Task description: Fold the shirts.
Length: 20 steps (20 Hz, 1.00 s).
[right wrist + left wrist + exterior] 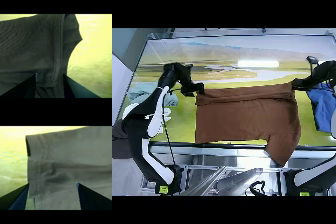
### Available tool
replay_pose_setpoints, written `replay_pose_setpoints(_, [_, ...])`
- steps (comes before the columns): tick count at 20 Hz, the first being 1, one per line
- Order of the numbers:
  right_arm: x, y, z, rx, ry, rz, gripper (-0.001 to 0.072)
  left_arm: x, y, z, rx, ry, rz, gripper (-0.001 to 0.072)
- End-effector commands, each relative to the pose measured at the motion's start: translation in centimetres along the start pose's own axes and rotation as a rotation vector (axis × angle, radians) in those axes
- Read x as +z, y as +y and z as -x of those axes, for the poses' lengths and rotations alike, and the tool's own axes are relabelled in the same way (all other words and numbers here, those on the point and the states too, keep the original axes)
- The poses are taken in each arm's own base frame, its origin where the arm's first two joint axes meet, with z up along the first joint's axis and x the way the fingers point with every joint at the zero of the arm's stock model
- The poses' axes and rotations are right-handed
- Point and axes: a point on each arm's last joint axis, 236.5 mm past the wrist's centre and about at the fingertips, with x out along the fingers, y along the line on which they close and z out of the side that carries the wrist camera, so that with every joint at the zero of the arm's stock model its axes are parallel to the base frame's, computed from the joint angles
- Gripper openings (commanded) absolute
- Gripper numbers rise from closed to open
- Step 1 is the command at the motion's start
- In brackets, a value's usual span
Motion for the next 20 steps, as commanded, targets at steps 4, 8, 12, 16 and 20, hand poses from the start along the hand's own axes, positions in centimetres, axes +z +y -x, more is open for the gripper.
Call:
replay_pose_setpoints(4, [-2.3, -2.2, 10.1, 0.033, -0.053, -0.175, 0.039, -5.4, 1.9, 8.4, 0.001, 0.069, 0.035, 0.0667])
replay_pose_setpoints(8, [-7.8, -2.3, 10.3, 0.193, 0.042, -0.309, 0.039, -16.5, 3.1, 3.2, -0.025, 0.276, 0.082, 0.0666])
replay_pose_setpoints(12, [-9.5, -2.7, 10.8, 0.249, 0.059, -0.348, 0.0389, -23.8, 1.9, -0.8, -0.198, 0.373, 0.179, 0.0666])
replay_pose_setpoints(16, [-9.8, -2.6, 10.9, 0.256, 0.072, -0.348, 0.0389, -26.1, 2.6, -2.4, -0.234, 0.379, 0.239, 0.0666])
replay_pose_setpoints(20, [-9.8, -2.6, 10.9, 0.256, 0.07, -0.332, 0.0389, -26.6, 1.1, -3.2, -0.282, 0.371, 0.223, 0.0665])
